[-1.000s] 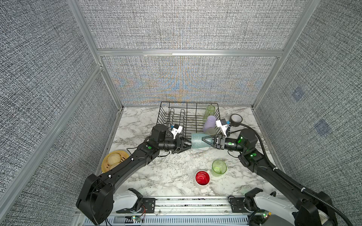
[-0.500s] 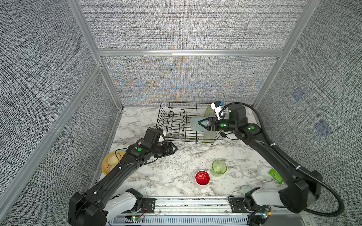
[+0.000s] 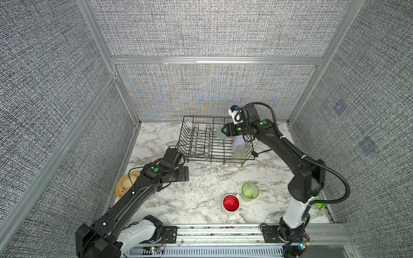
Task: Load cups into a dish rack
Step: Place the cup upside down at the dish rack.
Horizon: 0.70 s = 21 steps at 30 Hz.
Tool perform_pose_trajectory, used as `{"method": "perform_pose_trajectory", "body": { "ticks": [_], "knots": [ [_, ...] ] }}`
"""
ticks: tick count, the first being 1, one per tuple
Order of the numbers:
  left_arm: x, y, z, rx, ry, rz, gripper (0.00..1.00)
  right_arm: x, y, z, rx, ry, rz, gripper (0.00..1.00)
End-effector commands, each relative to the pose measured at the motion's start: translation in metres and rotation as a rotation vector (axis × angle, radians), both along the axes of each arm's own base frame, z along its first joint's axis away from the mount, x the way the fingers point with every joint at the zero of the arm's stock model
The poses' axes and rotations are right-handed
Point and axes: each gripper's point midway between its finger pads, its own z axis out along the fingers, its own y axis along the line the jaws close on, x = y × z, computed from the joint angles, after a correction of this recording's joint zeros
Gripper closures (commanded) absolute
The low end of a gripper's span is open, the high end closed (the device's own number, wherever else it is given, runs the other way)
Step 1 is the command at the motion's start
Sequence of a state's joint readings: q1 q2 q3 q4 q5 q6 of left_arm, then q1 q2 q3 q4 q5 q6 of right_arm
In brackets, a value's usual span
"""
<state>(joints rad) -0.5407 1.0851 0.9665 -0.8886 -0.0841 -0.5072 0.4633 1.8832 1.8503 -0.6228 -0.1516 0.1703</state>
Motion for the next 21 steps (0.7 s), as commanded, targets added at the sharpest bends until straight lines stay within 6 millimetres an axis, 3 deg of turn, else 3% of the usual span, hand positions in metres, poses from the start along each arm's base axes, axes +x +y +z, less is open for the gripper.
{"method": "perform_pose_trajectory", "body": {
  "ticks": [1, 6, 10, 15, 21],
  "knots": [
    [0.004, 0.010, -0.001, 0.079, -0.014, -0.009, 0.16, 0.012, -0.003, -0.019, -0.140, 0.010, -0.021, 0.56],
    [0.006, 0.018, -0.010, 0.154, 0.017, -0.006, 0.16, 0.036, 0.001, -0.045, -0.264, 0.015, -0.055, 0.57],
    [0.004, 0.012, -0.019, 0.141, 0.056, -0.021, 0.15, 0.053, -0.004, -0.071, -0.336, 0.039, -0.095, 0.57],
    [0.005, 0.013, -0.024, 0.157, 0.074, -0.020, 0.14, 0.067, 0.003, -0.101, -0.332, 0.079, -0.091, 0.57],
    [0.006, 0.008, -0.026, 0.153, 0.093, -0.048, 0.10, 0.081, 0.006, -0.123, -0.329, 0.099, -0.095, 0.57]
  ]
}}
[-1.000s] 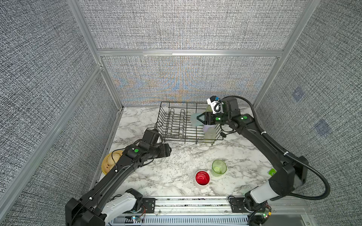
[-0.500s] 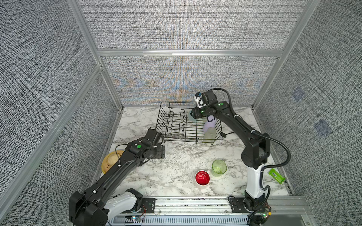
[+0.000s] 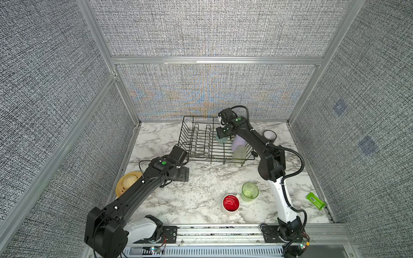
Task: Load cups into a dish rack
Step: Place the cup upside down at the dish rack.
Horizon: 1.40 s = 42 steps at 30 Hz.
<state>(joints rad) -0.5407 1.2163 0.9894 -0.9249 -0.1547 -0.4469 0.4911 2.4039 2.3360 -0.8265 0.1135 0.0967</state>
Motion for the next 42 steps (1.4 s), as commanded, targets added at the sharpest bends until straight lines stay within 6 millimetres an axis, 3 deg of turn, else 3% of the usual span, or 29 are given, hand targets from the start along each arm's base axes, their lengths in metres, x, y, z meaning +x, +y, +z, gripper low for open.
{"method": "perform_pose_trajectory", "body": {
  "ticks": [1, 6, 10, 16, 25, 30, 42],
  "knots": [
    [-0.001, -0.003, -0.001, -0.005, 0.013, -0.025, 0.10, 0.005, 0.000, -0.004, -0.001, 0.001, -0.007, 0.56],
    [0.000, -0.004, -0.004, 0.004, 0.035, -0.037, 0.09, 0.013, 0.000, -0.010, 0.004, -0.002, -0.003, 0.54],
    [-0.001, -0.008, -0.006, -0.012, 0.053, -0.049, 0.09, 0.017, -0.004, -0.012, -0.013, -0.012, -0.018, 0.40],
    [-0.003, -0.012, -0.007, -0.034, 0.062, -0.055, 0.08, 0.023, -0.001, -0.009, -0.005, -0.041, -0.008, 0.31],
    [-0.005, -0.019, -0.002, -0.083, 0.059, -0.069, 0.08, 0.034, -0.001, -0.009, -0.019, -0.088, 0.000, 0.30],
    [-0.006, -0.019, 0.000, -0.086, 0.059, -0.070, 0.08, 0.037, 0.000, -0.009, -0.017, -0.103, 0.001, 0.23],
    [-0.012, -0.024, 0.006, -0.147, 0.052, -0.057, 0.08, 0.042, 0.011, 0.014, 0.034, -0.163, 0.051, 0.24]
  ]
}}
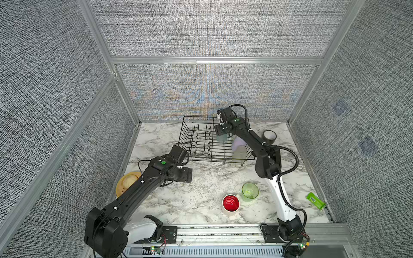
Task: Load cups into a dish rack
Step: Place the cup upside down at the dish rack, then pick up the cup from the bottom-center of the table.
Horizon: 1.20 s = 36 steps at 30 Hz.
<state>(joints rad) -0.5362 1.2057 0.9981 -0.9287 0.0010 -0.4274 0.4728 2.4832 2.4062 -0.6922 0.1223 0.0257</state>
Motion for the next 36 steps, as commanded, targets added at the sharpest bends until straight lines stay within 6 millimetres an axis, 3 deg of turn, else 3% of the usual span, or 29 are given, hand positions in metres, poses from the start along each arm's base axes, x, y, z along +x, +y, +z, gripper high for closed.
{"method": "perform_pose_trajectory", "body": {
  "ticks": [1, 12, 15, 19, 22, 27, 31, 35, 36],
  "knots": [
    [0.000, -0.002, 0.004, -0.025, -0.008, 0.013, 0.08, 0.004, 0.005, 0.016, 0.024, -0.048, 0.024, 0.24],
    [-0.011, 0.000, 0.012, -0.070, -0.022, 0.037, 0.08, 0.006, 0.005, 0.022, 0.018, -0.075, 0.037, 0.27],
    [-0.012, -0.002, 0.018, -0.100, -0.037, 0.040, 0.08, 0.001, 0.004, 0.038, 0.033, -0.085, 0.032, 0.25],
    [-0.014, -0.018, 0.032, -0.213, -0.067, -0.001, 0.04, -0.014, 0.000, 0.075, 0.075, -0.111, 0.032, 0.24],
    [-0.014, -0.027, 0.041, -0.271, -0.088, -0.023, 0.03, -0.035, -0.006, 0.112, 0.115, -0.138, 0.036, 0.23],
    [-0.016, -0.048, 0.051, -0.396, -0.080, -0.070, 0.05, -0.091, -0.032, 0.147, 0.151, -0.166, 0.038, 0.22],
    [-0.019, -0.080, 0.051, -0.517, -0.050, -0.158, 0.08, -0.149, -0.070, 0.150, 0.136, -0.195, 0.012, 0.22],
    [-0.030, -0.107, 0.054, -0.463, -0.042, -0.267, 0.09, -0.203, -0.119, 0.152, 0.109, -0.257, -0.091, 0.19],
    [-0.034, -0.115, 0.056, -0.457, -0.040, -0.299, 0.09, -0.214, -0.134, 0.148, 0.098, -0.269, -0.143, 0.15]
  ]
}}
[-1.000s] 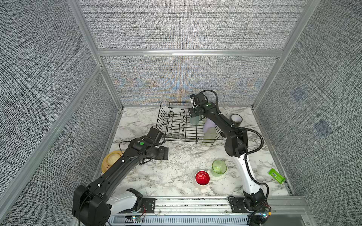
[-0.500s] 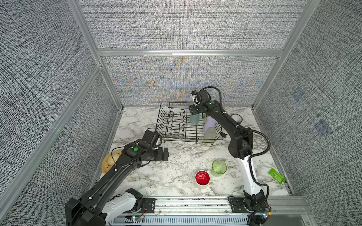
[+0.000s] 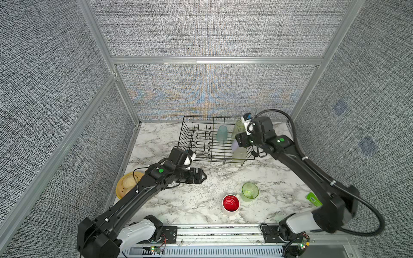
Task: Load cups into a dish rack
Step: Pick up the cup from the bottom-center of the table.
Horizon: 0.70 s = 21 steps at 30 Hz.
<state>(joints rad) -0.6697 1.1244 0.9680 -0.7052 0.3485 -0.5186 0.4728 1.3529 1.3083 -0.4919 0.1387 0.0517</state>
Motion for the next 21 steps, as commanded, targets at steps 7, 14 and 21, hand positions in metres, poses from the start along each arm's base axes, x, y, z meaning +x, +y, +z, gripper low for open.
{"method": "perform_pose_trajectory", "body": {
  "ticks": [7, 14, 21],
  "knots": [
    [-0.036, -0.045, -0.018, 0.071, -0.002, -0.197, 0.14, -0.090, -0.126, -0.065, -0.045, -0.024, -0.447, 0.01],
    [-0.064, -0.073, -0.048, 0.171, 0.041, -0.334, 0.14, -0.130, -0.134, -0.111, 0.103, 0.000, -0.451, 0.01],
    [-0.079, -0.092, -0.076, 0.135, 0.150, -0.368, 0.15, -0.136, -0.131, -0.124, 0.203, 0.001, -0.466, 0.01]
  ]
}}
